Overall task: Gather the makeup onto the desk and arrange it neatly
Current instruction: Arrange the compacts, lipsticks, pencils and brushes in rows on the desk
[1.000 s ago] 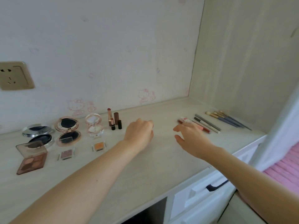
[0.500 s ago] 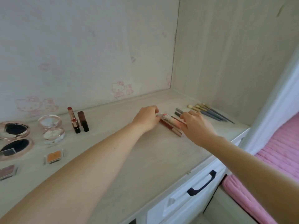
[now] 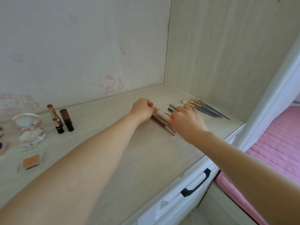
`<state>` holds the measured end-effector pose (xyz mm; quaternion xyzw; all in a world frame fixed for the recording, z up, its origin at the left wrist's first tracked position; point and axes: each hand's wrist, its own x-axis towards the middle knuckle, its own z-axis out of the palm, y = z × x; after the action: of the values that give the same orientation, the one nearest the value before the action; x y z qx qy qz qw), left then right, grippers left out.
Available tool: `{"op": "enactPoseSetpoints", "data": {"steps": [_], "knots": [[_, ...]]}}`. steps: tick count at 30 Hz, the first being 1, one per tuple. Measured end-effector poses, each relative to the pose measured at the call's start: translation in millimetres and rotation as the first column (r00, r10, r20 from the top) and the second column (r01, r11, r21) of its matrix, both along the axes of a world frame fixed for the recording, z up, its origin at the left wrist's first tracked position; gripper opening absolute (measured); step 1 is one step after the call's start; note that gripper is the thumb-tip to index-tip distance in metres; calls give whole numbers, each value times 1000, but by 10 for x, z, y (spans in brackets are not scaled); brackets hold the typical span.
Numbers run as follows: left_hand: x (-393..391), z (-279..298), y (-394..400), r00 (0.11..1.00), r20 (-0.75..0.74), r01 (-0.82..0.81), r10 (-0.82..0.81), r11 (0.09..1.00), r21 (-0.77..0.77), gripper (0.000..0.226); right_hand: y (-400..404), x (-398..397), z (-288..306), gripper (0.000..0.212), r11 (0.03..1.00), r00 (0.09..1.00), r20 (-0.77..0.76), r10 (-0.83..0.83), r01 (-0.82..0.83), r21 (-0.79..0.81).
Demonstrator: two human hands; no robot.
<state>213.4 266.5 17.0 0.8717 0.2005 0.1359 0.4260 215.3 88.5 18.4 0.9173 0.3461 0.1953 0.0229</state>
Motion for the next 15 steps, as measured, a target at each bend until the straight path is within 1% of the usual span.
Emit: {"op": "enactPoseSetpoints", "data": {"steps": [2,5,7,8,11,15], "knots": [[-17,42,-39,998,56,-30,34,997,-67,36,19,1,-7,15,999,999,20,-38,37,38],[-70,181,-121,979,174,-74,110,977,-201,32,28,22,-9,17,980,998,36,-58,50,194],[-120,288,-171,963,227,-72,148,947,-312,31,33,47,27,13,959,993,2,-121,117,260],[-152,344,-194,955,246,-62,164,924,-376,30,37,50,52,17,947,992,-20,-124,125,295],[-246,518,-230,937,283,-23,205,843,-538,30,40,4,174,21,896,994,-76,-75,101,432],[-426,709,-203,929,307,31,207,783,-621,35,29,-169,320,20,815,993,-116,9,60,576]]}}
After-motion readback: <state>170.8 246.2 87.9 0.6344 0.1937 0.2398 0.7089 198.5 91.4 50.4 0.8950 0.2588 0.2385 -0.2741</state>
